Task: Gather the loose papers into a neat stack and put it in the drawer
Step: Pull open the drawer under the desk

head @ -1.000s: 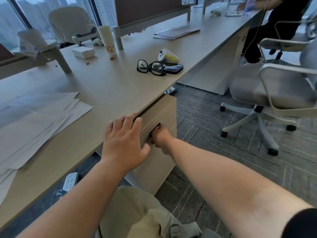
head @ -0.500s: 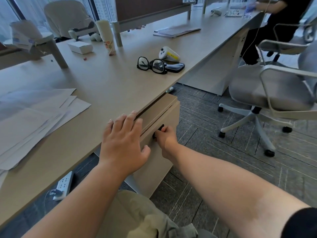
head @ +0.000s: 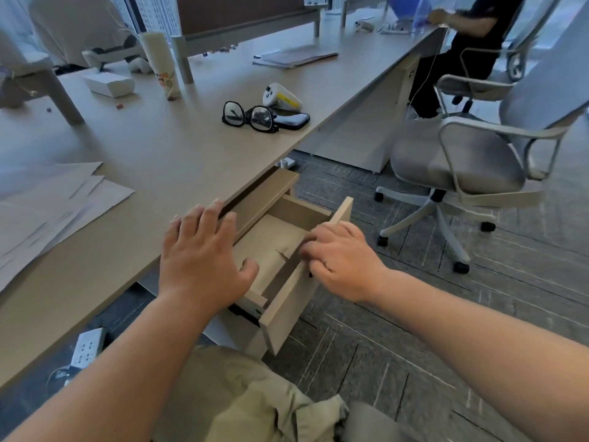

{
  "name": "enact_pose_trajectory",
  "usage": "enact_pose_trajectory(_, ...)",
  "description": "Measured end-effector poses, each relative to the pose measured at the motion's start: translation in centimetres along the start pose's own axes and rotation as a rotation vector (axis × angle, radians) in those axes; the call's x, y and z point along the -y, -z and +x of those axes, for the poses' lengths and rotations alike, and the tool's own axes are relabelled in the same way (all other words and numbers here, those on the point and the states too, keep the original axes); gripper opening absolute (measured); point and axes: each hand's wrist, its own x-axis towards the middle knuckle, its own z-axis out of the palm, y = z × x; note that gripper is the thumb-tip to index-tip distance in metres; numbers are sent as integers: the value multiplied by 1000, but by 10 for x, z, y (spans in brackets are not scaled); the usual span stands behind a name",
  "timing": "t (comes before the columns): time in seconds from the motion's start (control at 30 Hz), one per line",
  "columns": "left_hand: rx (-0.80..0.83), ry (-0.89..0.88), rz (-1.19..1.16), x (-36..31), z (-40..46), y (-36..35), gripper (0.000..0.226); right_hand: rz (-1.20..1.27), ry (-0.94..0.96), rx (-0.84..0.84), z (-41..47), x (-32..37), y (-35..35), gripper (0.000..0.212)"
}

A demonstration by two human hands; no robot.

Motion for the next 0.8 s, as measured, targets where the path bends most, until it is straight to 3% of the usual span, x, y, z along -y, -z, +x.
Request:
enact_pose_trajectory(0.07,15,-11,0,0,-1,3,82,-84,84,107,-8,-2,5,44)
enact_pose_trajectory(0.2,38,-14,13,-1,-3,9,83,-182,116,103,-27,-11,14,39)
enact_pose_trajectory(0.8,72,16,30,-12,-8,19,84,-158,96,215,-83,-45,28,42)
